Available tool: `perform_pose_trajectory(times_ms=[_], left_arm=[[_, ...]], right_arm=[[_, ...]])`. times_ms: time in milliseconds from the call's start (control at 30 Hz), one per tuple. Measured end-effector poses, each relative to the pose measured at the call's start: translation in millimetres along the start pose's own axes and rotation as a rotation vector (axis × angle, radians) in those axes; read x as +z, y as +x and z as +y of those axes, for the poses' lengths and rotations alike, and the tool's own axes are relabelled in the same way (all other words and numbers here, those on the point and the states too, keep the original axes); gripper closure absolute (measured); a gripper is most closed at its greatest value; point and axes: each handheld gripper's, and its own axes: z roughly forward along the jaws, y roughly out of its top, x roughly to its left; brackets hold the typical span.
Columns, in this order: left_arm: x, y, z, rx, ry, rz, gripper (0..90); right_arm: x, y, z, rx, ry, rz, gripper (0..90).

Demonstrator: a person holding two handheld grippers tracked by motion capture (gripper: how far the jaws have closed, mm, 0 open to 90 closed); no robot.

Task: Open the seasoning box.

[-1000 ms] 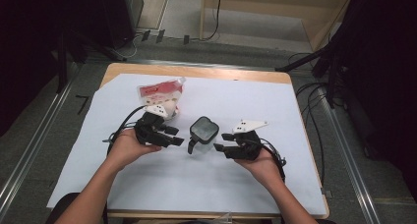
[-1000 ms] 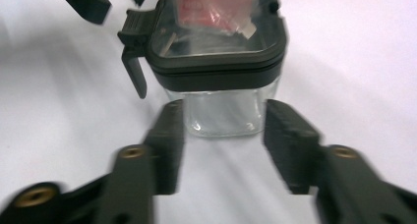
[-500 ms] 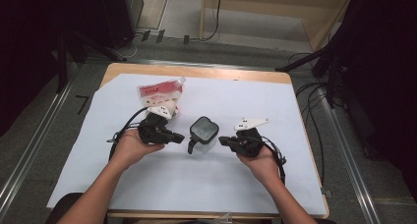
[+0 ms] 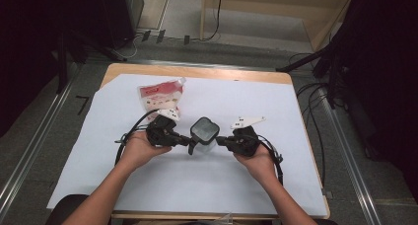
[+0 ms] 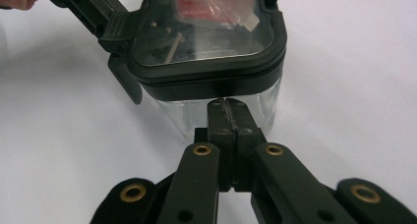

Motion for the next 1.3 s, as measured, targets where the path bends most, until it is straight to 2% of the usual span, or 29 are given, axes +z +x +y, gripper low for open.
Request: perform_pose_trajectory(times_ms=[67,133,333,400,600,733,967,1067,1133,1300], left_arm=[[0.3,-1.2,0.0,-0.001,0.003,0.012,90.0],[0.8,-1.7,-0.1,0.005,-0.001,0.004,90.0],[2.2,-5.1,0.8,0.004,-0.001,0.016,90.0],[2.6,-5.4,1.0,0.019,0.005,0.008,90.0],[7.2,-11.1,2.8,0.021,0.017,-0.001,90.0],[9.6,-13.5,3.9,0.030,0.006,-0.018,90.0],[11.3,-17.8,6.0,0.041,0.017,-0.021,90.0],[15.7,-21.7,6.6,0.023,0.000,-0.034,90.0],[16.7,-22.9,7.7,0.018,0.011,-0.043,90.0],[21.8,-28.0,9.7,0.017,0.003,-0.052,90.0]], right_arm=[[0.2,0.1,0.3,0.000,-0.001,-0.004,90.0],[0.1,-0.5,0.6,0.011,0.002,-0.003,90.0],[0.5,-1.2,1.1,0.021,0.000,-0.007,90.0],[0.7,-1.5,1.1,0.025,-0.001,-0.009,90.0],[1.8,-3.1,2.2,0.032,-0.006,-0.028,90.0],[2.8,-3.2,2.9,0.039,-0.008,-0.042,90.0],[4.6,-3.5,3.5,0.051,-0.015,-0.055,90.0],[6.1,-4.6,4.6,0.067,-0.014,-0.065,90.0],[7.5,-5.4,5.2,0.067,-0.018,-0.076,90.0],[9.2,-6.8,5.9,0.066,-0.021,-0.087,90.0]])
